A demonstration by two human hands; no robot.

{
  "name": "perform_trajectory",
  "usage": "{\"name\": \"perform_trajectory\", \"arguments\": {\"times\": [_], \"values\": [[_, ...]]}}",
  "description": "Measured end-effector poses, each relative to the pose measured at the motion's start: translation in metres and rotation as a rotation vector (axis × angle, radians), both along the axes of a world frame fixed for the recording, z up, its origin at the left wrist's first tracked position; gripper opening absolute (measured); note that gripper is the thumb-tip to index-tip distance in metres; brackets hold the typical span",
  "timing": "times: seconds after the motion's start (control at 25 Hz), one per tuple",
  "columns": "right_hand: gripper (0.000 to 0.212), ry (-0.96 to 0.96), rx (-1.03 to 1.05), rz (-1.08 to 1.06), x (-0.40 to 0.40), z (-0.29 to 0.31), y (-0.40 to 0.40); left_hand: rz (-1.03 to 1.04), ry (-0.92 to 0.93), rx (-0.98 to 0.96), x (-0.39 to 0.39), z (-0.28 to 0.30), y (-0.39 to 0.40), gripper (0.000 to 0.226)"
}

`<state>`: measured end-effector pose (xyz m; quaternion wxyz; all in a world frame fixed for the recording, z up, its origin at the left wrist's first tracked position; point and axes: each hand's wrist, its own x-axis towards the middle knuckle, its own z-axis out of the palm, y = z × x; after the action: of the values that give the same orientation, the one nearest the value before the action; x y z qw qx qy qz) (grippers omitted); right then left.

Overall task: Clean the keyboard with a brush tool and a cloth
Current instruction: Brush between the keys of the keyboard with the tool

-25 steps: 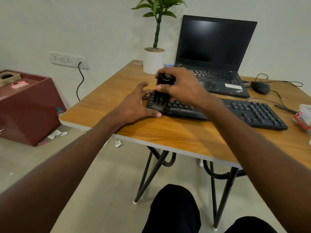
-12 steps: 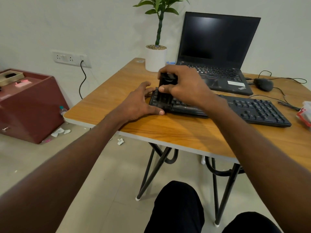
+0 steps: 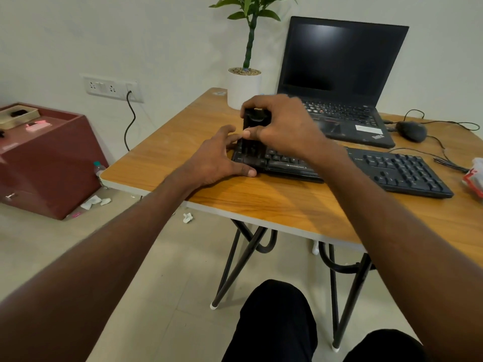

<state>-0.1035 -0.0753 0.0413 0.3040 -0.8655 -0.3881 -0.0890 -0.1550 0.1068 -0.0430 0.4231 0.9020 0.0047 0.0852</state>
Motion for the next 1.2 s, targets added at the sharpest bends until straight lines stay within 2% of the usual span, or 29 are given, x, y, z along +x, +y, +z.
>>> {"name": "perform_trajectory", "arguments": {"times": [0.16, 0.28, 0.32, 0.44, 0.48, 0.64, 0.72, 0.8, 0.88, 0.96, 1.08, 1.16, 1.2], "values": [[0.041, 0.089, 0.057, 0.027, 0.002, 0.001, -0.008, -0.005, 0.006, -0.008, 0.004, -0.002, 0.002, 0.128], [0.046, -0.001, -0.129, -0.097, 0.005, 0.013, -0.019, -0.017, -0.002, 0.009, 0.005, -0.002, 0.002, 0.132], [0.045, -0.009, -0.133, -0.084, 0.003, 0.018, -0.023, -0.024, -0.017, 0.02, 0.004, -0.002, 0.002, 0.131], [0.038, 0.137, -0.024, -0.044, -0.006, 0.012, -0.038, -0.044, -0.057, 0.099, 0.004, -0.002, -0.002, 0.121], [0.038, 0.141, -0.011, -0.106, -0.008, 0.008, -0.045, -0.04, -0.063, 0.125, 0.004, -0.002, -0.003, 0.116], [0.046, -0.048, -0.017, -0.368, -0.016, -0.001, -0.072, -0.047, -0.073, 0.162, 0.007, -0.004, -0.003, 0.096], [0.044, -0.02, 0.029, -0.295, -0.021, -0.004, -0.063, -0.059, -0.083, 0.162, 0.006, -0.003, -0.004, 0.094], [0.039, 0.099, 0.129, -0.147, -0.025, -0.006, -0.044, -0.052, -0.092, 0.148, 0.005, -0.003, -0.003, 0.093], [0.038, 0.151, 0.162, -0.105, -0.024, -0.002, -0.038, -0.044, -0.095, 0.143, 0.005, -0.004, -0.003, 0.094], [0.043, 0.099, -0.006, -0.19, -0.018, 0.008, -0.047, -0.039, -0.09, 0.145, 0.007, -0.005, -0.002, 0.096], [0.047, -0.063, -0.381, -0.329, -0.012, 0.022, -0.066, -0.018, -0.075, 0.145, 0.009, -0.007, 0.0, 0.1], [0.045, -0.039, -0.386, -0.282, -0.012, 0.023, -0.07, -0.009, -0.066, 0.149, 0.01, -0.008, 0.0, 0.102], [0.044, 0.015, -0.313, -0.226, -0.014, 0.022, -0.068, -0.005, -0.064, 0.152, 0.01, -0.008, 0.0, 0.103]]}}
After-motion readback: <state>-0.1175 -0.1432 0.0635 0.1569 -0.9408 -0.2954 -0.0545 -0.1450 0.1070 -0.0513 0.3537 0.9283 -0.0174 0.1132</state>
